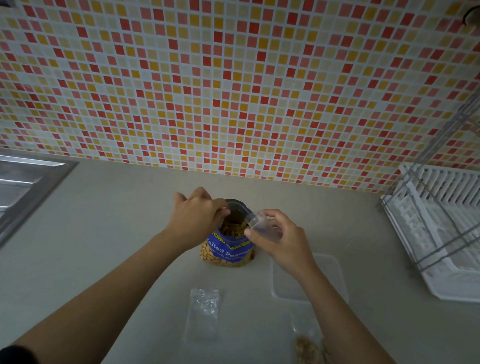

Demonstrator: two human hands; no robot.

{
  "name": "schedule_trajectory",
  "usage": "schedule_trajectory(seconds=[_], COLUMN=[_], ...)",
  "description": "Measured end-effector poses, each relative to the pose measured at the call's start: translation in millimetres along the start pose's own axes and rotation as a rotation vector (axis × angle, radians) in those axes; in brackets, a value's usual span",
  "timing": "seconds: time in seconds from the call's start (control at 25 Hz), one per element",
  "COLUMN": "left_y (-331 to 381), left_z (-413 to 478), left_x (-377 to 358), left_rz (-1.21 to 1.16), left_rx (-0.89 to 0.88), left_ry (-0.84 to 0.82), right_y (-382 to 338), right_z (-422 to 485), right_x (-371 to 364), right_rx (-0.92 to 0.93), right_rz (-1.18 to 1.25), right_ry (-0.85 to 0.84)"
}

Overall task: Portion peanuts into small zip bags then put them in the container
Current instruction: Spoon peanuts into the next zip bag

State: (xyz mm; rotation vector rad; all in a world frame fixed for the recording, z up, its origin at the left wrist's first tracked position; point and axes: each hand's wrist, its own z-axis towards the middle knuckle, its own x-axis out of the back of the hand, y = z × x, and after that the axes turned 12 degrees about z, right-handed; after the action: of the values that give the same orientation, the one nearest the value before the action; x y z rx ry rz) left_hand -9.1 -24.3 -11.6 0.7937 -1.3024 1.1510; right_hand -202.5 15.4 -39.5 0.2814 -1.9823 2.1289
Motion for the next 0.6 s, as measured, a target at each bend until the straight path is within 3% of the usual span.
schedule_trajectory(seconds=[0.24, 0.6], left_y=[3, -9], left_z=[9, 18], left_x=[-13, -16], left_rz=[-0.3, -0.726], left_rx=[0.356, 0.458], left_ry=[-0.036, -0.083], right_y=[-5, -10], right_z=[0, -3], right_x=[3, 7], right_rx=[-0.041, -0.081], right_rz=[0.022, 0.095], right_ry=[-0.033, -0.083])
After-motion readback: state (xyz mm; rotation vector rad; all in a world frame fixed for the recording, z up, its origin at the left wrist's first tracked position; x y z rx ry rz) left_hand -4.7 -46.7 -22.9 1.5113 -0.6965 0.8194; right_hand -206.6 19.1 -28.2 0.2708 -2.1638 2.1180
